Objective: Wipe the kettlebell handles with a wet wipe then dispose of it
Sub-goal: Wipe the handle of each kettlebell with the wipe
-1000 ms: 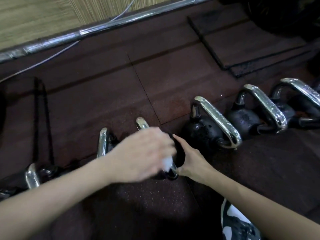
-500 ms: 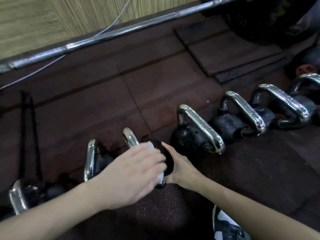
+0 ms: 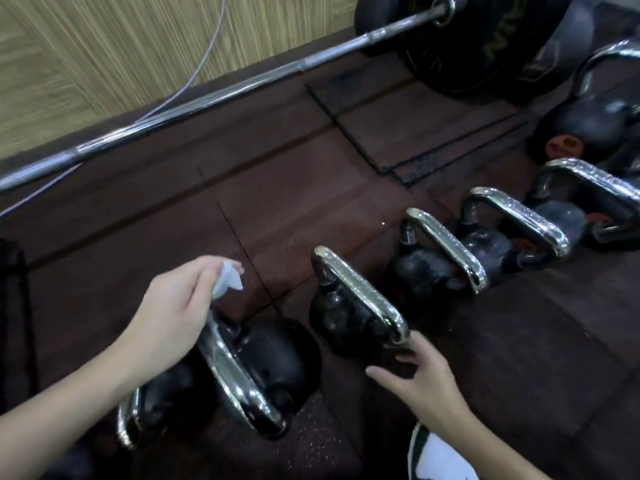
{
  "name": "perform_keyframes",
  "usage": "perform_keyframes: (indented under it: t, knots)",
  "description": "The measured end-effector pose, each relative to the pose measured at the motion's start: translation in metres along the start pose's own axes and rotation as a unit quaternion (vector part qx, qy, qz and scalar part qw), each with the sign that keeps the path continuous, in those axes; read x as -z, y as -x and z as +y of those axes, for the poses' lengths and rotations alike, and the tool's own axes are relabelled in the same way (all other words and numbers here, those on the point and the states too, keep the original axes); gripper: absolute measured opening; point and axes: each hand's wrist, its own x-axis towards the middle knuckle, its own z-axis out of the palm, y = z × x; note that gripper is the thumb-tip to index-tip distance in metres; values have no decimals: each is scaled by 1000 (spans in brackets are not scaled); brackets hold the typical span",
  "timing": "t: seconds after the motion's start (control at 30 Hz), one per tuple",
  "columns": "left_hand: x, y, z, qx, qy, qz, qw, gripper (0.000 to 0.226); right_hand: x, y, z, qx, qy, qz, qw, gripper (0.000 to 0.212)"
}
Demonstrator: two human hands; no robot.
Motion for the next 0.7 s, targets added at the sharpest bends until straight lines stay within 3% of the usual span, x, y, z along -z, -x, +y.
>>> perform_keyframes:
  t: [0.1,0.17,0.23,0.37,0.43,0.57,0.63,0.7]
  knots:
    - [-17,-34,29,-12,25,12,1000,42,13,-22,13,-13,-25,11,1000,90]
    - [-39,-53,50,-48,20,10,999,43,13,-39,16,-39,-37,-33,998,117]
    - [-66,-63,65,-95,4,-10,995,44,7,-49,15,-46,-27,-74,996,130]
    - [-115,-60,85,-228,-108,-114,961,41,-4,-56,17,-46,-24,-62,997,124]
    - [-131,-50,94,-317,-194,-152,916,36,-4,-57,17,-41,-26,-55,997,122]
    - [-140,-28,101,-437,-240,-236,834,31,-3,-54,11,-35,-42,-53,997,106]
    - [-131,-39,88,-446,-243,-220,833,34,-4,-55,11,-32,-42,-47,998,114]
    - [-117,-61,75,-382,-233,-196,873,36,-3,-58,11,-37,-46,-53,997,122]
